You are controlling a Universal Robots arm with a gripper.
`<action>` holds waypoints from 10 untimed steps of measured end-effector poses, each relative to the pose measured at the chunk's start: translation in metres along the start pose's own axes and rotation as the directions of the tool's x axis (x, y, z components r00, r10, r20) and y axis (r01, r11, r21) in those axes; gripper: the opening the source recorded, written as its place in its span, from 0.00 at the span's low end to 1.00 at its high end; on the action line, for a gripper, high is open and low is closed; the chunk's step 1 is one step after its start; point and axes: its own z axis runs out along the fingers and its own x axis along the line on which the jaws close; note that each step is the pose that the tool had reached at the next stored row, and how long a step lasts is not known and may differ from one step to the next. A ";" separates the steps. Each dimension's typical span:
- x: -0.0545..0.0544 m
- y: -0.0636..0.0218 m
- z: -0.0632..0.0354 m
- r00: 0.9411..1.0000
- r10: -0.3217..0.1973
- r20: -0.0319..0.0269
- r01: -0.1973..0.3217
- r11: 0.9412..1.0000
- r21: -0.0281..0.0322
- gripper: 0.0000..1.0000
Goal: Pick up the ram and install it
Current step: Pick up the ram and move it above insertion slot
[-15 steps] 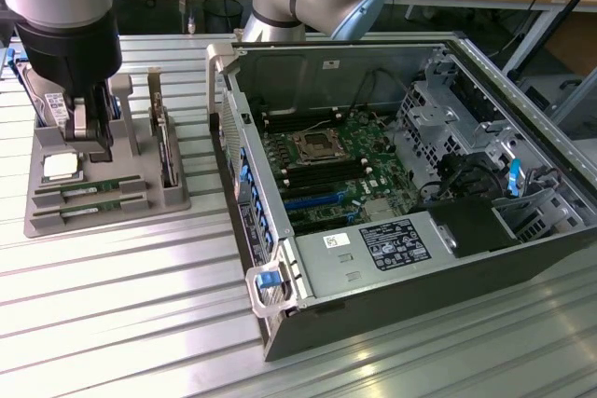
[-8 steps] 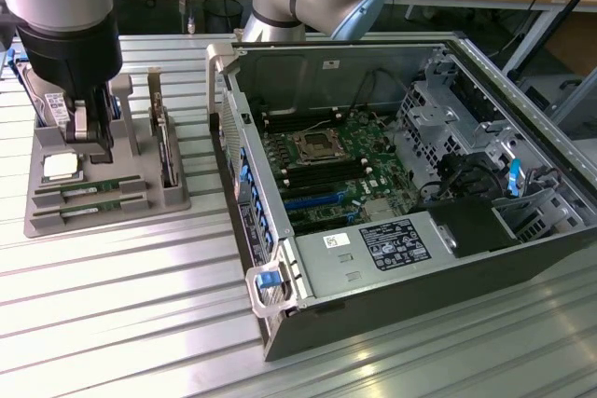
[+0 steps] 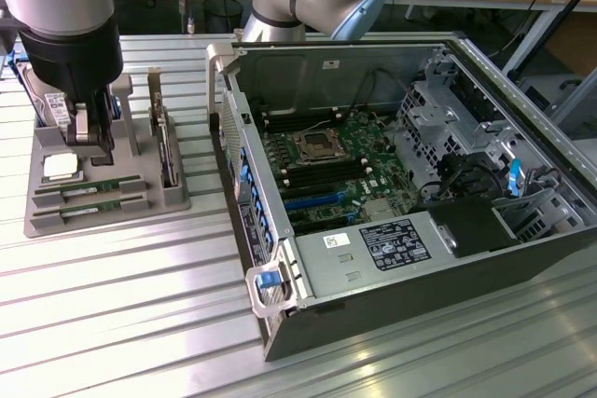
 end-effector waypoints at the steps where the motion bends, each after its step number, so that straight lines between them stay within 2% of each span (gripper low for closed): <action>1: 0.000 0.0000 0.0004 1.000 0.000 0.000 0.000 1.000 0.000 0.30; 10: 0.000 -0.0002 0.0051 1.000 0.000 0.000 0.000 1.000 0.000 0.30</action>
